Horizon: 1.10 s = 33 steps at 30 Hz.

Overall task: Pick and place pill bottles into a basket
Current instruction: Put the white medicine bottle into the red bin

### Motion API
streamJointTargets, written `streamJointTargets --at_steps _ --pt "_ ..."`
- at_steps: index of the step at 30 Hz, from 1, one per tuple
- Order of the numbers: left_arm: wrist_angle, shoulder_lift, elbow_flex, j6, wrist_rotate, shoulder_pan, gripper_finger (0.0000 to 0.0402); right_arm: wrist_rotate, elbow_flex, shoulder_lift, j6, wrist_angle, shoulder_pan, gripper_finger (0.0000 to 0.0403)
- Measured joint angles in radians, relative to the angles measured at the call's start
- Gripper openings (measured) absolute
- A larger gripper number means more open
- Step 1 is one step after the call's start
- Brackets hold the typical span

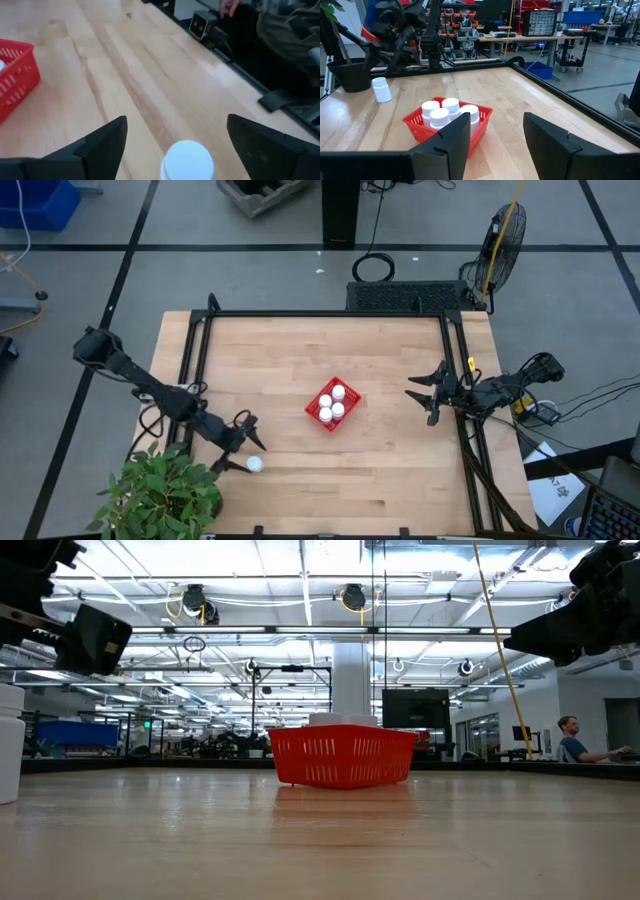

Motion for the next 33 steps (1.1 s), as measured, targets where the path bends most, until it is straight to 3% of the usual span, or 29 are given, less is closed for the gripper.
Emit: streamJointTargets --at_steps 16,33 --pt "0.011 0.099 0.0 -0.181 -0.22 -0.141 0.0351 0.0 0.0 0.0 0.0 0.0 0.0 0.0173" --pt "0.009 0.155 0.0 -0.284 -0.237 -0.153 0.0351 0.0 0.0 0.0 0.0 0.001 0.0 0.0173"
